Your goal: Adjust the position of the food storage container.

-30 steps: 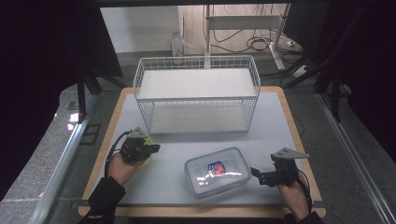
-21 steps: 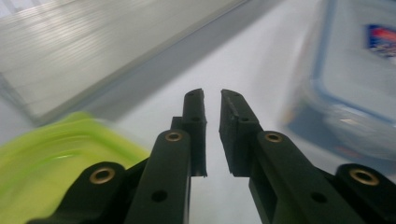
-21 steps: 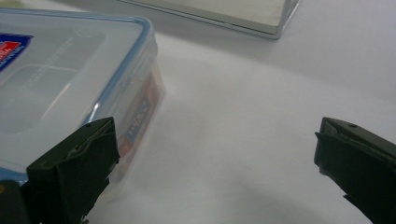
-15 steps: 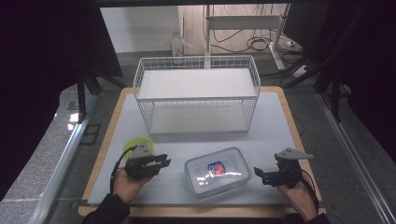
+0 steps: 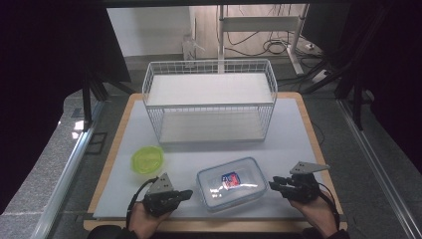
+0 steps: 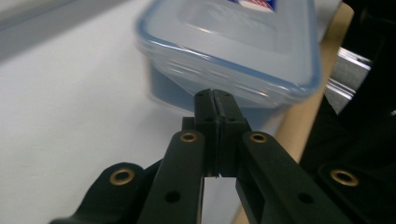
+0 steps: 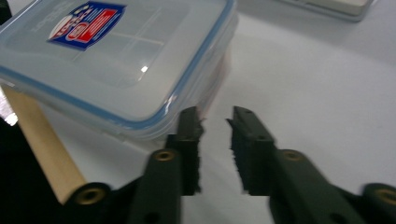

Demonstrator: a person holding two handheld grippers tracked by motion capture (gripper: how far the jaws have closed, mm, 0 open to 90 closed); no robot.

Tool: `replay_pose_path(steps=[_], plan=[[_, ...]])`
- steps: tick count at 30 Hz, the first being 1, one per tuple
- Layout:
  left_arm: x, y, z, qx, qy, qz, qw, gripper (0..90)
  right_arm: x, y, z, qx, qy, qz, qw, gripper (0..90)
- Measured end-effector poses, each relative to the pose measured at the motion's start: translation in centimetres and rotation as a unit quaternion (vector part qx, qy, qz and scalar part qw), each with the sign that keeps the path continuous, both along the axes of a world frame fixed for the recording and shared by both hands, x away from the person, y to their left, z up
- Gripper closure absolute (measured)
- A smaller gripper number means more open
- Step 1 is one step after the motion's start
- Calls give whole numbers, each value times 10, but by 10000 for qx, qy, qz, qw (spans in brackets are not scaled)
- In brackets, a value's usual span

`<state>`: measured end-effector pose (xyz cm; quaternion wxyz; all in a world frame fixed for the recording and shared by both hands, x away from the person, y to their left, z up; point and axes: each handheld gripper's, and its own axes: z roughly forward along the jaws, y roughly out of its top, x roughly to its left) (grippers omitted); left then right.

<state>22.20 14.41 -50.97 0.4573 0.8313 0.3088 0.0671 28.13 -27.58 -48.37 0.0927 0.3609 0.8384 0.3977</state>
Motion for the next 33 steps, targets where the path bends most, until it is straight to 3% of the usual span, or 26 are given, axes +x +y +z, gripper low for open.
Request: replay_pose_path(steps=[1, 3, 10, 15, 21, 26, 33], plan=[[-4, -6, -3, 46, 64, -91, 9999, 899, 0, 2, -1, -57, 72, 109, 9999, 814], [-8, -12, -6, 146, 121, -149, 9997, 898, -1, 4, -3, -148, 132, 220, 9996, 846], [-14, -25, -12, 117, 301, -317, 9990, 885, -3, 9, -4, -258, 116, 378, 9989, 881], [-12, -29, -14, 254, 241, -208, 9992, 886, -3, 10, -5, -176, 162, 418, 9988, 900], [-7, -25, -15, 244, 286, 66, 9993, 890, -3, 17, -8, -243, 165, 459, 9985, 894], [3, -18, -15, 306, 334, 225, 9987, 891, -3, 25, -10, -321, 147, 493, 9982, 882], [21, -9, -16, 421, 373, 426, 9975, 895, 1, 35, -12, -219, 185, 481, 9984, 889]])
